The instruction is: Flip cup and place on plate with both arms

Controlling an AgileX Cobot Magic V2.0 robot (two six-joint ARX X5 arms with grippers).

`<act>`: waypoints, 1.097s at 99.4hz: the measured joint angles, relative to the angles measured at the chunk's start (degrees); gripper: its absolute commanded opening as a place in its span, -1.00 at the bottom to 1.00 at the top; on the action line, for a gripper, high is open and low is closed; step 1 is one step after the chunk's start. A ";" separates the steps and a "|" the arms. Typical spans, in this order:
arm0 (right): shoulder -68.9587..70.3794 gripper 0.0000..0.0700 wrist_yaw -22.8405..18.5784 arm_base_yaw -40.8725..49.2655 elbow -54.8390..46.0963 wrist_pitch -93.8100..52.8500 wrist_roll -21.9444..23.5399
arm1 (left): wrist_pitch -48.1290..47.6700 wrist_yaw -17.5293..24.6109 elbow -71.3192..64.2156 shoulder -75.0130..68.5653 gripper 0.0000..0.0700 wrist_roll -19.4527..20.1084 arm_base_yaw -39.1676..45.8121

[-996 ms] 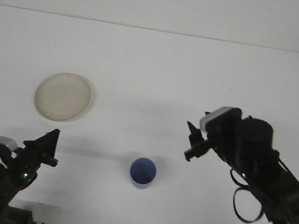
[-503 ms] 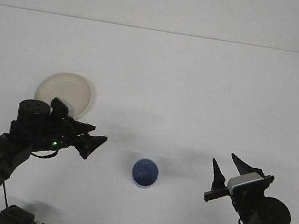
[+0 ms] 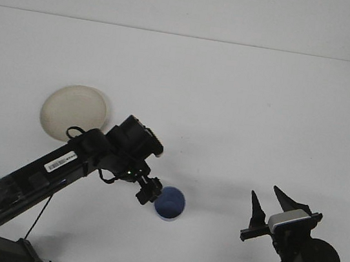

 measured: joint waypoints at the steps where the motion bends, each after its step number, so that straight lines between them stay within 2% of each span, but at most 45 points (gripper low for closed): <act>1: 0.00 0.07 0.00 0.00 0.00 0.00 0.00 | 0.02 -0.11 0.15 0.31 0.34 0.02 -0.28; 30: 0.00 0.07 0.00 0.00 0.00 -0.02 0.00 | 3.30 -7.17 1.86 7.85 0.34 0.44 -5.09; 56: 0.00 0.07 0.00 0.00 0.00 -0.02 0.00 | 6.12 -7.65 1.86 13.99 0.29 0.44 -6.25; 60: 0.00 0.07 0.00 0.00 0.00 -0.02 0.00 | 6.38 -7.65 1.86 14.60 0.17 0.42 -6.47; 62: 0.00 0.07 0.02 0.00 0.00 0.00 0.00 | 6.47 -7.65 1.86 14.75 0.02 0.44 -6.58; 65: 0.00 0.07 0.02 0.00 0.00 0.00 0.00 | 6.54 -7.67 1.86 14.88 -0.24 0.44 -6.75; 68: 0.00 0.07 0.02 0.00 0.00 -0.02 0.00 | 6.56 -7.67 1.86 14.91 -0.62 0.44 -6.93; 72: 0.00 0.07 0.02 0.00 0.00 -0.02 0.00 | 6.58 -7.65 1.86 14.88 -1.00 0.44 -7.19; 76: 0.00 0.07 0.02 0.00 0.00 0.00 0.00 | 6.64 -7.65 1.86 14.88 -0.95 0.42 -7.45; 109: 0.00 0.07 0.02 0.00 0.00 -0.02 0.00 | 2.73 -9.81 6.43 14.86 -0.96 0.42 -6.95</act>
